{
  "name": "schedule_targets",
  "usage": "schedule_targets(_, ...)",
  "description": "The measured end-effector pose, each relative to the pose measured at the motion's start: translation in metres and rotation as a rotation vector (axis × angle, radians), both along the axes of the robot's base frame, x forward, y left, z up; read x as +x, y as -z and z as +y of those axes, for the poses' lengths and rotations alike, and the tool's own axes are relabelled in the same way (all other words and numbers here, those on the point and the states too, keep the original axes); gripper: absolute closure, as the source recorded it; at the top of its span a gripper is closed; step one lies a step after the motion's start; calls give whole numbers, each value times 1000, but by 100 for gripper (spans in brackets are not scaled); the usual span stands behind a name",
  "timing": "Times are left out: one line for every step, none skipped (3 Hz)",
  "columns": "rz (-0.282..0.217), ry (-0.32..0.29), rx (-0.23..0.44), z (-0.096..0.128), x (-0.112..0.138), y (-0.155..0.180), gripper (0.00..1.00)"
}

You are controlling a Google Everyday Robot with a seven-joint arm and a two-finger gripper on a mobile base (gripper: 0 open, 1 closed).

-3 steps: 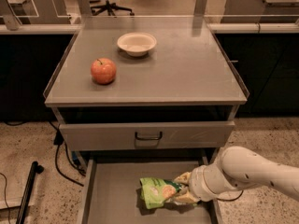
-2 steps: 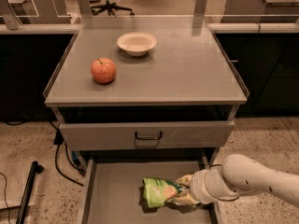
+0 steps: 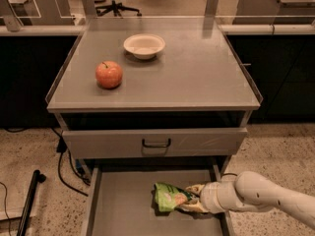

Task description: Place green rice chip bag into middle drawer

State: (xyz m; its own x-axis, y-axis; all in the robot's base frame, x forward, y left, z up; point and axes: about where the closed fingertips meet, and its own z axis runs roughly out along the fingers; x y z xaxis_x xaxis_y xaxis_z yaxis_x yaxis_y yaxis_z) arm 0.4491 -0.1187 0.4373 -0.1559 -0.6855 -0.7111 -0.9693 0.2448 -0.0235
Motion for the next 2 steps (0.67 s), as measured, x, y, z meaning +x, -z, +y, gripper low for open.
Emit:
schedule_targets(31, 11, 84, -4, 23, 43, 100)
schedule_targets(49, 13, 116, -3, 32, 60, 100)
